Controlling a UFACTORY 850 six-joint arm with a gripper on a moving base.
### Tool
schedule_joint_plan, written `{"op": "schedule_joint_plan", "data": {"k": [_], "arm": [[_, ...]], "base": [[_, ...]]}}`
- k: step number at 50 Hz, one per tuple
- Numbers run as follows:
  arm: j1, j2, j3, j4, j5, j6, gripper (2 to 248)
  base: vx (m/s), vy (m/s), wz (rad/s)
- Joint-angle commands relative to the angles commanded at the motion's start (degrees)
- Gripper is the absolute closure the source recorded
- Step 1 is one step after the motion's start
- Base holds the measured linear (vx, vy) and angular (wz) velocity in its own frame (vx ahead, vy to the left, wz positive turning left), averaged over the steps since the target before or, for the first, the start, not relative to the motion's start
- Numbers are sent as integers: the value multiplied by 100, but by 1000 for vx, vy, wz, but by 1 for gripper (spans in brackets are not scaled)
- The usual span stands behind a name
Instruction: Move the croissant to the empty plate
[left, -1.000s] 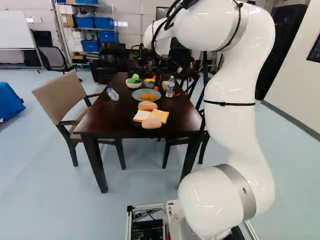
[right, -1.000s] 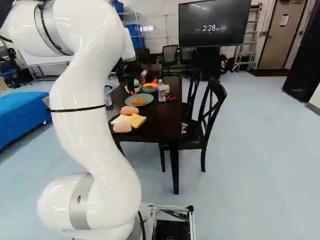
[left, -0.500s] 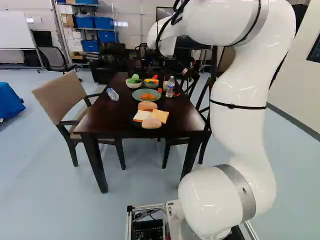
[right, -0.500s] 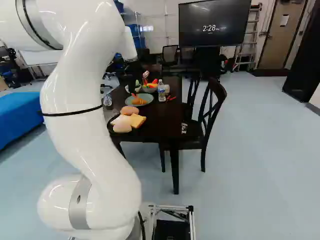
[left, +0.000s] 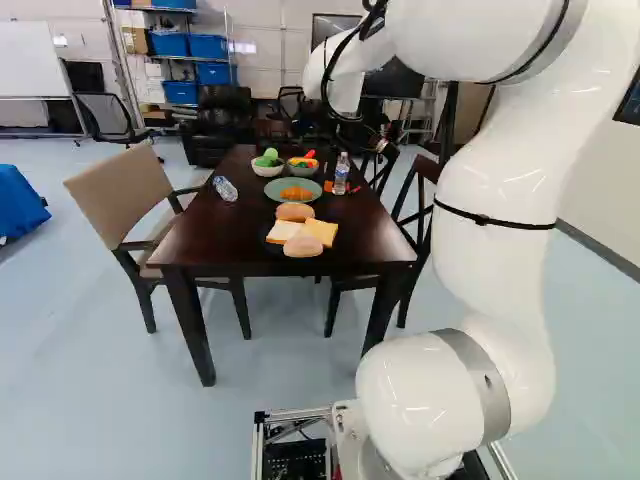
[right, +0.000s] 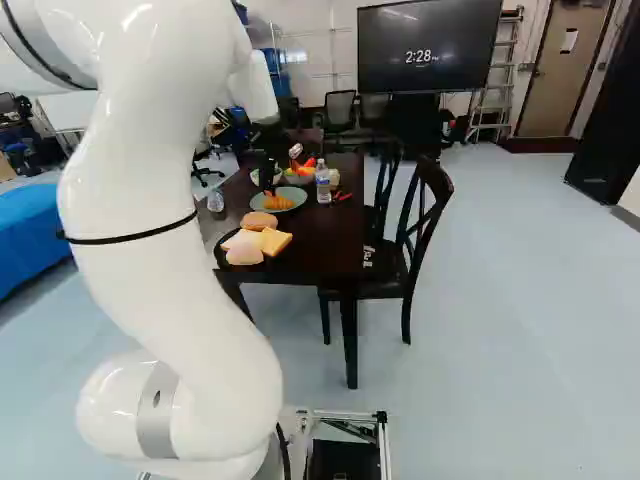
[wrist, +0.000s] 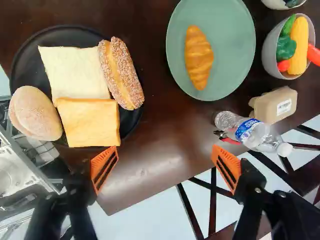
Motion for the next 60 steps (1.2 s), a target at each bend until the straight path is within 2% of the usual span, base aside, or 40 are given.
{"op": "schedule_joint_plan", "data": {"k": [60], "arm": [[-503, 1239, 1409, 0, 0, 0, 3]], "base": [[0, 0, 0]]}}
